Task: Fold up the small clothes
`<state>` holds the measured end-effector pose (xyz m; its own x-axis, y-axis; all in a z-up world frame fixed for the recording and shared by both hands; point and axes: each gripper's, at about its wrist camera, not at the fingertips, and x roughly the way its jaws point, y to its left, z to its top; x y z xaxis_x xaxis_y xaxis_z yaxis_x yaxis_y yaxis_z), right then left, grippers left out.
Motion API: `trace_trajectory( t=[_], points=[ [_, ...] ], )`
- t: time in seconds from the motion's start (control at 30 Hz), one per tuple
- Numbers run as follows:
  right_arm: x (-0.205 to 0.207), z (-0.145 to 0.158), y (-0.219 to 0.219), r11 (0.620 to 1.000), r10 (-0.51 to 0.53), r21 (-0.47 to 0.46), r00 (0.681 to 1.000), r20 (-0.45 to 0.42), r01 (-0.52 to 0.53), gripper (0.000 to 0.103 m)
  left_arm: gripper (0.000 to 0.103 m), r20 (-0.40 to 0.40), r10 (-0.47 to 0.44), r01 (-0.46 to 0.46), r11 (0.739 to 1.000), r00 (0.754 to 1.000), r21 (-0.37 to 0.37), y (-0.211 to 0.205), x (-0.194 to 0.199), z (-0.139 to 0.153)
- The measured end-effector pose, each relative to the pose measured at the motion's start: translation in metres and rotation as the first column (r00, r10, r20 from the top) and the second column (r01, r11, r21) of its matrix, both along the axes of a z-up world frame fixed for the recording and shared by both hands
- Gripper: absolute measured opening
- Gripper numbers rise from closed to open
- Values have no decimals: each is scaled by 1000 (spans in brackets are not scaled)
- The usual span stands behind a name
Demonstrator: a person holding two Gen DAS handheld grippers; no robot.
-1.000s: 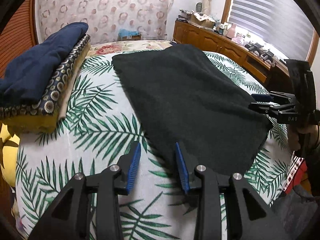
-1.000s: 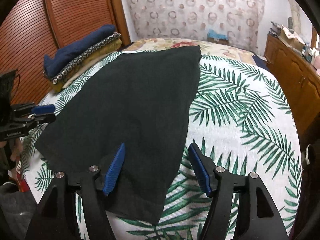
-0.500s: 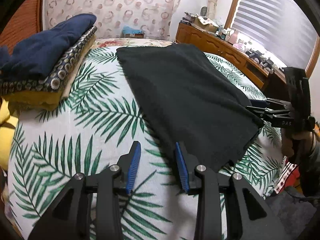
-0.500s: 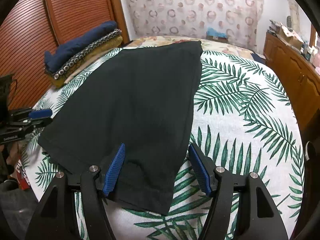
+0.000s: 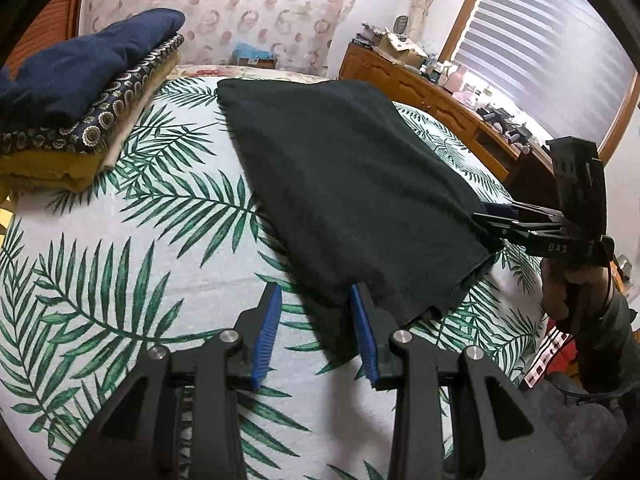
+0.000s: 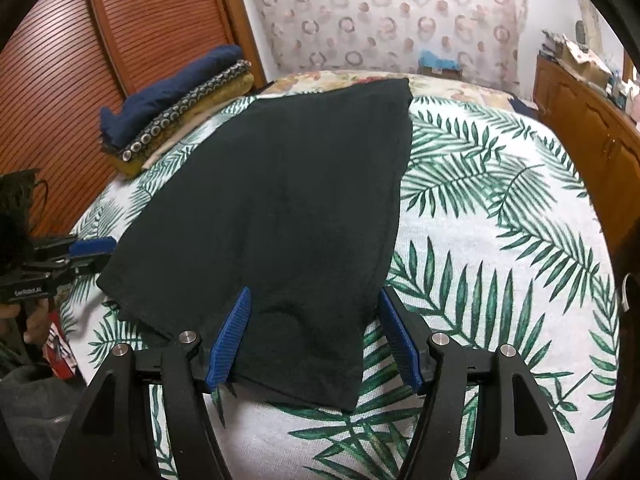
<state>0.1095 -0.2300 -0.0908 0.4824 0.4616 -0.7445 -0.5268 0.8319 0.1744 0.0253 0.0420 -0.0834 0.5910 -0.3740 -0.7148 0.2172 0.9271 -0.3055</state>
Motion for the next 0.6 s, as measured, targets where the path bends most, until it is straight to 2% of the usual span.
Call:
trace_trajectory(
  t=[0.13,0.23,0.37,0.4,0.5,0.6],
  points=[
    [-1,-2,4,1000,18,-2,1000,-9,-18,67,34,-11,-36,35,998,999,-61,-1,-1,0],
    [-4,-2,6,1000,29,0,1000,-8,-29,65,34,-12,-47,47,997,999,-61,-5,-1,0],
    [-8,-3,12,997,72,6,997,-11,-72,42,31,-5,-60,59,996,998,-60,-9,-1,-1],
    [-9,-3,14,997,83,7,996,-12,-83,37,20,-4,-67,67,996,998,-61,-10,0,-1],
    [-11,-4,16,993,116,30,993,-23,-116,21,2,10,-74,75,995,997,-71,-8,2,2],
    [-9,-3,14,989,131,69,991,-25,-129,14,1,64,-71,78,991,995,-112,-5,2,18]
  ],
)
